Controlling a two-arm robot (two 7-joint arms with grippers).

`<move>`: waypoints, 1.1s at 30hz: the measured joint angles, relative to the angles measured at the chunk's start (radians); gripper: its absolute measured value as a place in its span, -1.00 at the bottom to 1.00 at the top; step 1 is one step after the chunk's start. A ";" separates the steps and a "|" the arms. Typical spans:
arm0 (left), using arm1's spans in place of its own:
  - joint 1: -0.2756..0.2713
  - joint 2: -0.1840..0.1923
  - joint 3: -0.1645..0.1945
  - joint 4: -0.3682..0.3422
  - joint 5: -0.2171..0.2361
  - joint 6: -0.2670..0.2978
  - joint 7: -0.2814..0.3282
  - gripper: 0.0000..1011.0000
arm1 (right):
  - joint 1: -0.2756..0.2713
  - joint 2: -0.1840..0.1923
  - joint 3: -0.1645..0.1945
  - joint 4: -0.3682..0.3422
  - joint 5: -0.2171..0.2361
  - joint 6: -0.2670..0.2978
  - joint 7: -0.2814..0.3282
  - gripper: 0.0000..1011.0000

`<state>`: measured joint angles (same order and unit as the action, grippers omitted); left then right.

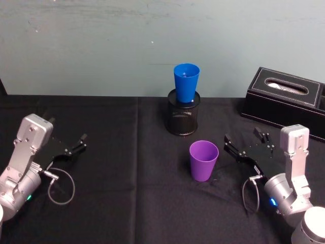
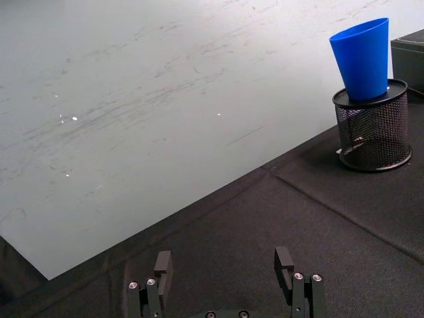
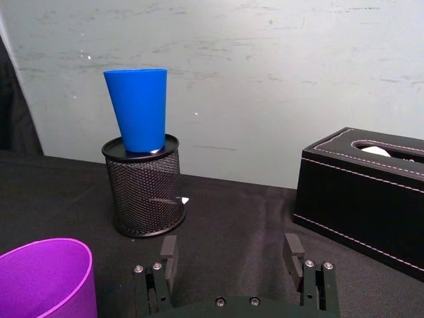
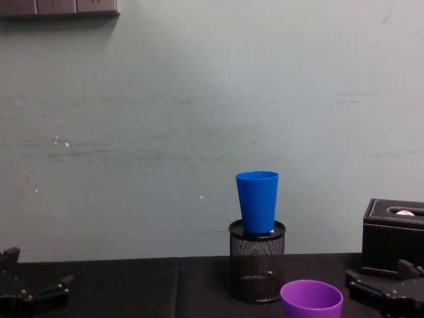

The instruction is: Pick up one cup with a gripper and tap it against the other cup.

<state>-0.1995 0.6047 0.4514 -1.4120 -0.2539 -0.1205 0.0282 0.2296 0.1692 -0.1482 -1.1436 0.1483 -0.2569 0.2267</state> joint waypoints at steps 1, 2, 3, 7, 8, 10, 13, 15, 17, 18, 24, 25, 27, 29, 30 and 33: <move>0.000 0.000 0.000 0.000 0.000 0.000 0.000 1.00 | 0.000 0.000 0.000 0.000 0.000 0.000 0.000 0.98; 0.000 0.000 0.000 0.000 0.000 0.000 0.000 1.00 | 0.000 0.000 0.000 -0.001 0.000 0.000 0.000 0.98; 0.000 0.000 0.000 0.000 0.000 0.000 0.000 1.00 | 0.000 0.001 -0.001 -0.001 0.000 0.000 0.000 0.98; 0.000 0.000 0.000 0.000 0.000 0.000 0.000 1.00 | 0.000 0.001 -0.001 -0.001 0.000 0.000 0.000 0.98; 0.000 0.000 0.000 0.000 0.000 0.000 0.000 1.00 | -0.001 0.001 -0.001 -0.002 0.000 0.000 0.000 0.98; 0.000 0.000 0.000 0.000 0.000 0.000 0.000 1.00 | -0.001 0.001 -0.001 -0.002 0.000 0.000 0.000 0.98; 0.000 0.000 0.000 0.000 0.000 0.000 0.000 1.00 | -0.001 0.001 -0.002 -0.002 0.000 -0.001 0.000 0.98; 0.000 0.000 0.000 0.000 0.000 0.000 0.000 1.00 | -0.001 0.001 -0.002 -0.002 0.000 -0.001 0.000 0.98; 0.000 0.000 0.000 0.000 0.000 0.000 0.000 1.00 | -0.001 0.002 -0.002 -0.003 0.000 -0.001 0.000 0.98; 0.000 0.000 0.000 0.000 0.000 0.000 0.000 1.00 | -0.001 0.002 -0.002 -0.003 0.000 -0.001 0.000 0.98; 0.000 0.000 0.000 0.000 0.000 0.000 0.000 1.00 | -0.001 0.002 -0.002 -0.003 0.000 -0.001 -0.001 0.98; 0.000 0.000 0.000 0.000 0.000 0.000 0.000 1.00 | -0.001 0.002 -0.002 -0.003 0.000 -0.001 -0.001 0.98; 0.000 0.000 0.000 0.000 0.000 0.000 0.000 1.00 | -0.001 0.002 -0.002 -0.003 0.000 -0.001 -0.001 0.98; 0.000 0.000 0.000 0.000 0.000 0.000 0.000 1.00 | -0.001 0.002 -0.002 -0.003 0.000 -0.001 -0.001 0.98; 0.000 0.000 0.000 0.000 0.000 0.000 0.000 1.00 | -0.002 0.002 -0.002 -0.003 0.000 -0.001 -0.001 0.98; 0.000 0.000 0.000 0.000 0.000 0.000 0.000 1.00 | -0.001 0.002 -0.002 -0.003 0.000 -0.001 -0.001 0.98</move>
<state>-0.1995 0.6047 0.4514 -1.4120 -0.2539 -0.1205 0.0283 0.2281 0.1715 -0.1507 -1.1469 0.1485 -0.2582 0.2259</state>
